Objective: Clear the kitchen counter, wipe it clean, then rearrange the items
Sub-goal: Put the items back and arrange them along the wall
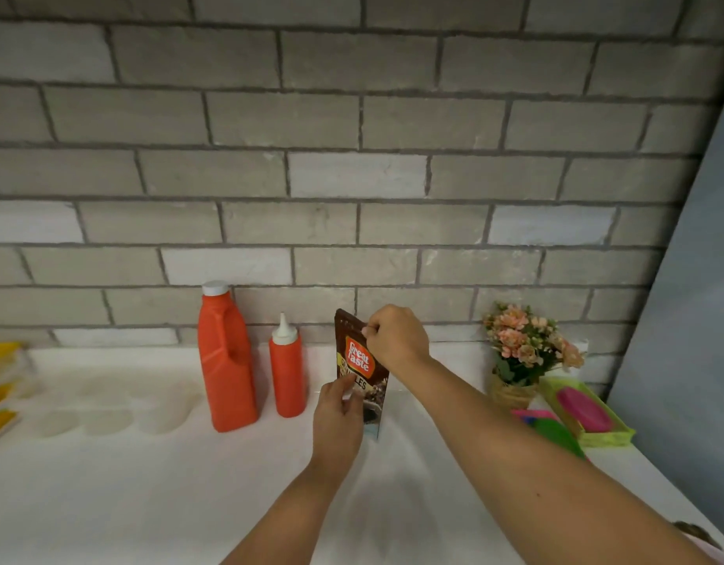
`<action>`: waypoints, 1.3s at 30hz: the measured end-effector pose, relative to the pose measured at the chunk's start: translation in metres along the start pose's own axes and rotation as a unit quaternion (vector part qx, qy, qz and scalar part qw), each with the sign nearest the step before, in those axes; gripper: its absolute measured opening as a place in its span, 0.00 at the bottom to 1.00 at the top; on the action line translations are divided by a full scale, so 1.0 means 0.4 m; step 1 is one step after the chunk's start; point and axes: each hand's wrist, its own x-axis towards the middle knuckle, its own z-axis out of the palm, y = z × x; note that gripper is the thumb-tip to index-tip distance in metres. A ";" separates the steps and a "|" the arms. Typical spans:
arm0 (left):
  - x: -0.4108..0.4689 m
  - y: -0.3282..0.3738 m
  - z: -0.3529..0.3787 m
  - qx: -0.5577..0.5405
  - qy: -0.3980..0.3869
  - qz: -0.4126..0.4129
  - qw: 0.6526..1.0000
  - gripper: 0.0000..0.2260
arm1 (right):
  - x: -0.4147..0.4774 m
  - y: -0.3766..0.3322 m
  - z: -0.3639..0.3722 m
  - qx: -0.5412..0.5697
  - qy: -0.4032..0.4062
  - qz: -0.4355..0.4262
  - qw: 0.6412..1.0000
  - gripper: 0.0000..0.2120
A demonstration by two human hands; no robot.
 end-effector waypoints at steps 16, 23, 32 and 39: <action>0.060 -0.075 -0.022 0.005 -0.015 -0.038 0.999 0.17 | 0.064 -0.033 0.141 0.020 -0.020 -0.014 1.000 0.13; 0.048 -0.057 -0.016 -0.024 0.037 -0.007 0.999 0.09 | 0.056 -0.027 0.130 0.004 -0.022 -0.030 0.999 0.14; -0.003 0.017 0.038 -0.067 0.056 0.065 0.994 0.07 | 0.028 0.039 0.000 -0.031 -0.028 -0.020 0.999 0.13; -0.069 0.067 0.159 -0.040 -0.005 0.078 0.996 0.07 | -0.062 0.207 -0.097 -0.090 -0.146 -0.003 0.985 0.10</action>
